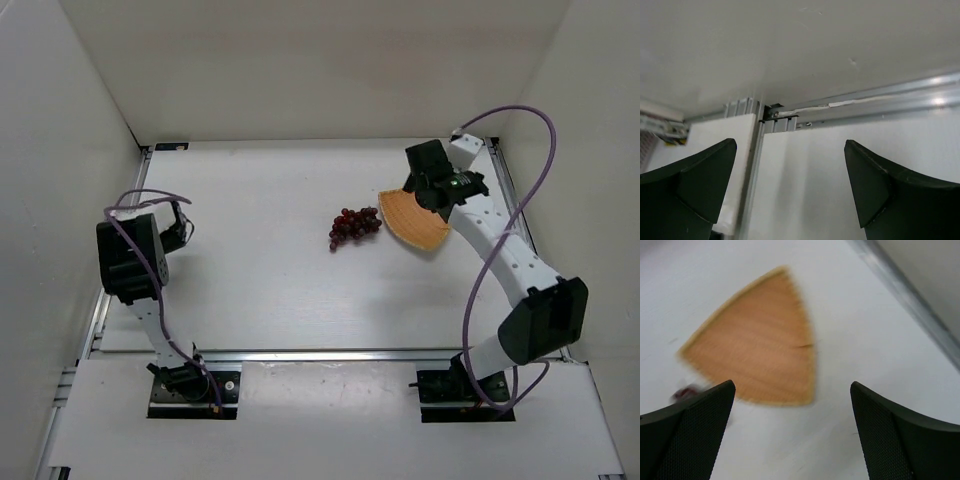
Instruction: Place and organize the fake fruits in the fruit bowl
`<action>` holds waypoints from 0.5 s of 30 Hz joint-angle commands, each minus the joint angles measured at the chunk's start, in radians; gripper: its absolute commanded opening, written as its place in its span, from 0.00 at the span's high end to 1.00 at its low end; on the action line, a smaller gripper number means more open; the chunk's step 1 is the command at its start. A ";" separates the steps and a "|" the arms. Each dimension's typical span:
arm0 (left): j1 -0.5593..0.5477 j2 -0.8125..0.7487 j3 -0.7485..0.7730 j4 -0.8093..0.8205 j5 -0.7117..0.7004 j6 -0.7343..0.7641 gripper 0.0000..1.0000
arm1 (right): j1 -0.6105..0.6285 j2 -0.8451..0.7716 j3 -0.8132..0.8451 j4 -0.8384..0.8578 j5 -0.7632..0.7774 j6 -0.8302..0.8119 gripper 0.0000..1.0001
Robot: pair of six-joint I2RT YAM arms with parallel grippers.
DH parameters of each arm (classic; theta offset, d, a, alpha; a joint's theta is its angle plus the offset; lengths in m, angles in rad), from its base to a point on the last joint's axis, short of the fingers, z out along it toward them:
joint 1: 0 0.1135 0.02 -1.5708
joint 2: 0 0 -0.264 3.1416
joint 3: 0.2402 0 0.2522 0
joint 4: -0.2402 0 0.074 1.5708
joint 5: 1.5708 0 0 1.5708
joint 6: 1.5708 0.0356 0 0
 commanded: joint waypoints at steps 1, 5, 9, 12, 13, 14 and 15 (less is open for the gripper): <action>-0.133 -0.111 -0.064 -0.089 -0.153 0.157 0.00 | 0.024 -0.060 -0.010 0.359 -0.533 -0.283 0.00; -0.417 -0.269 -0.090 -0.089 -0.236 0.212 0.00 | 0.092 0.090 0.123 0.241 -0.635 -0.106 0.00; -0.719 -0.390 0.034 -0.089 -0.276 0.366 0.00 | 0.124 0.253 0.200 0.193 -0.634 0.035 0.00; -0.917 -0.424 0.147 -0.089 -0.292 0.489 0.00 | 0.133 0.342 0.235 0.146 -0.634 0.156 0.00; -0.955 -0.433 0.175 -0.089 -0.292 0.516 0.00 | 0.133 0.365 0.275 0.086 -0.634 0.184 0.00; -1.020 -0.447 0.231 -0.089 -0.269 0.574 0.00 | 0.133 0.404 0.293 0.054 -0.621 0.227 0.00; -1.045 -0.447 0.262 -0.089 -0.249 0.608 0.00 | 0.133 0.419 0.307 0.023 -0.621 0.247 0.00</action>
